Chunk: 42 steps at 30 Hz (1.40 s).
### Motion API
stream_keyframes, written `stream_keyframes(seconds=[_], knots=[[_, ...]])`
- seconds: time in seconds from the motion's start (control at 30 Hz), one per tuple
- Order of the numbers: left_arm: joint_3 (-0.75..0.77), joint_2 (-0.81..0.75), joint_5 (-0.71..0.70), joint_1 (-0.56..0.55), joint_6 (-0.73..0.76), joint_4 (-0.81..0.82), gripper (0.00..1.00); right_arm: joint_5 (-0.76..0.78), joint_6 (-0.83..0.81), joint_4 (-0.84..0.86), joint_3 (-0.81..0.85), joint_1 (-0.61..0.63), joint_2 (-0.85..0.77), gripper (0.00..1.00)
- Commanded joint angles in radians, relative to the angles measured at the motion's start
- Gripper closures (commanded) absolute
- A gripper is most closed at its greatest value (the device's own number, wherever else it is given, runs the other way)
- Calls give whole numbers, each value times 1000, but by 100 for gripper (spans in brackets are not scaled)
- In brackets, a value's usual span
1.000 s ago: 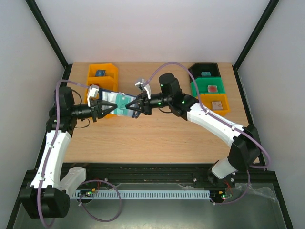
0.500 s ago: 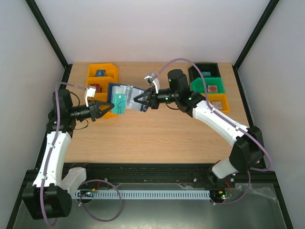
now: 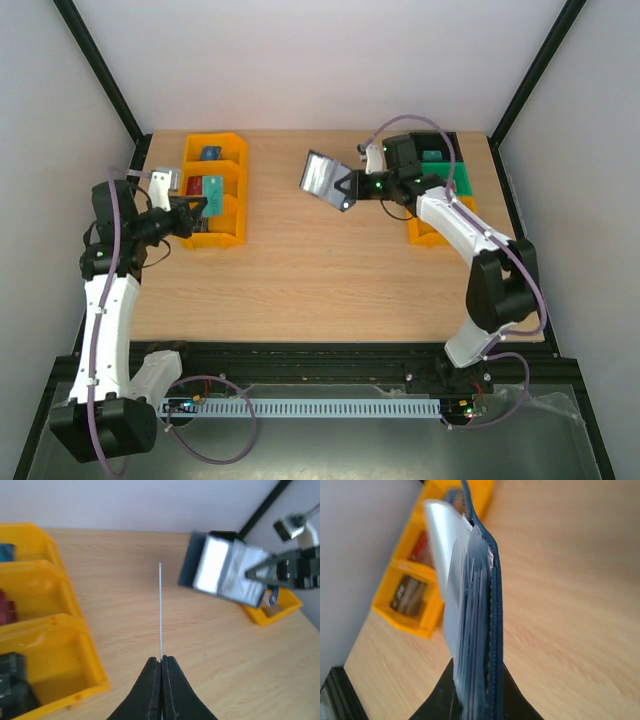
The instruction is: Take the credit cards out of the card holder
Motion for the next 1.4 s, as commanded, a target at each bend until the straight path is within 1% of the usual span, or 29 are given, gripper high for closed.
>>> stream_keyframes(seconds=[0.0, 0.07, 0.13, 0.23, 0.3, 0.33, 0.4, 0.43, 0.5, 0.53, 0.57, 0.63, 0.67, 0.7, 0.73, 0.77, 0.8, 0.83, 0.87, 0.9, 0.93, 0.97, 1.0, 1.03, 1.07, 1.1, 1.17, 1.23, 1.37], knots=[[66, -11, -117, 34, 59, -84, 98, -185, 37, -104, -55, 24, 83, 98], [72, -26, -74, 40, 52, -89, 98, -275, 11, -110, -90, 38, 112, 98], [76, -51, -38, 42, 53, -101, 98, -323, -1, -107, -127, 66, 139, 98], [73, -85, 11, 45, 49, -109, 98, -356, -64, -159, -149, 125, 208, 98], [77, -103, 56, 48, 48, -117, 98, -338, -98, -191, -153, 141, 237, 94], [81, -111, 77, 48, 47, -122, 98, -296, -92, -192, -160, 139, 234, 84], [93, -126, 115, 49, 53, -131, 98, -133, -51, -193, -166, 125, 195, 51], [99, -131, 139, 48, 58, -139, 98, -38, -36, -199, -163, 120, 166, 38], [108, -140, 188, 49, 70, -152, 98, 158, -7, -224, -136, 116, 88, 17], [110, -143, 213, 48, 74, -156, 98, 249, 4, -238, -115, 117, 49, 5], [111, -147, 239, 48, 76, -156, 98, 330, 11, -251, -93, 119, -11, 1], [110, -151, 280, 48, 71, -147, 98, 440, -2, -252, -55, 138, -100, 1], [110, -153, 303, 49, 70, -143, 98, 420, -28, -230, -44, 154, -149, 0], [110, -154, 320, 49, 67, -141, 98, 354, -65, -187, -49, 173, -192, 2], [109, -152, 338, 49, 65, -137, 98, 212, -98, -126, -68, 192, -238, 4], [110, -152, 359, 48, 63, -133, 98, 42, -102, -24, -97, 208, -279, 5], [110, -151, 384, 49, 58, -128, 98, -107, -52, 120, -143, 224, -312, 7], [112, -149, 409, 48, 54, -120, 98, -215, 41, 293, -192, 247, -338, 9], [113, -147, 434, 48, 44, -109, 98, -268, 137, 479, -233, 276, -352, 10], [115, -145, 456, 47, 33, -98, 98, -268, 230, 641, -267, 305, -356, 12], [118, -141, 473, 47, 17, -89, 98, -239, 303, 780, -287, 336, -347, 19], [119, -139, 488, 48, 6, -80, 98, -209, 378, 890, -296, 363, -328, 27], [122, -133, 498, 47, 0, -74, 98, -197, 433, 971, -289, 393, -297, 32], [124, -130, 509, 46, -7, -70, 98, -191, 465, 1013, -273, 401, -266, 35], [125, -126, 518, 48, -19, -62, 98, -178, 480, 1022, -252, 409, -240, 41], [124, -125, 529, 46, -33, -49, 98, -165, 485, 1024, -239, 413, -219, 44], [122, -121, 539, 48, -69, -20, 98, -153, 489, 1027, -223, 420, -181, 44], [122, -114, 537, 47, -90, -3, 98, -185, 520, 1049, -207, 424, -140, 44], [112, -94, 536, 47, -112, 18, 98, -225, 580, 1149, -197, 449, -78, 48]])
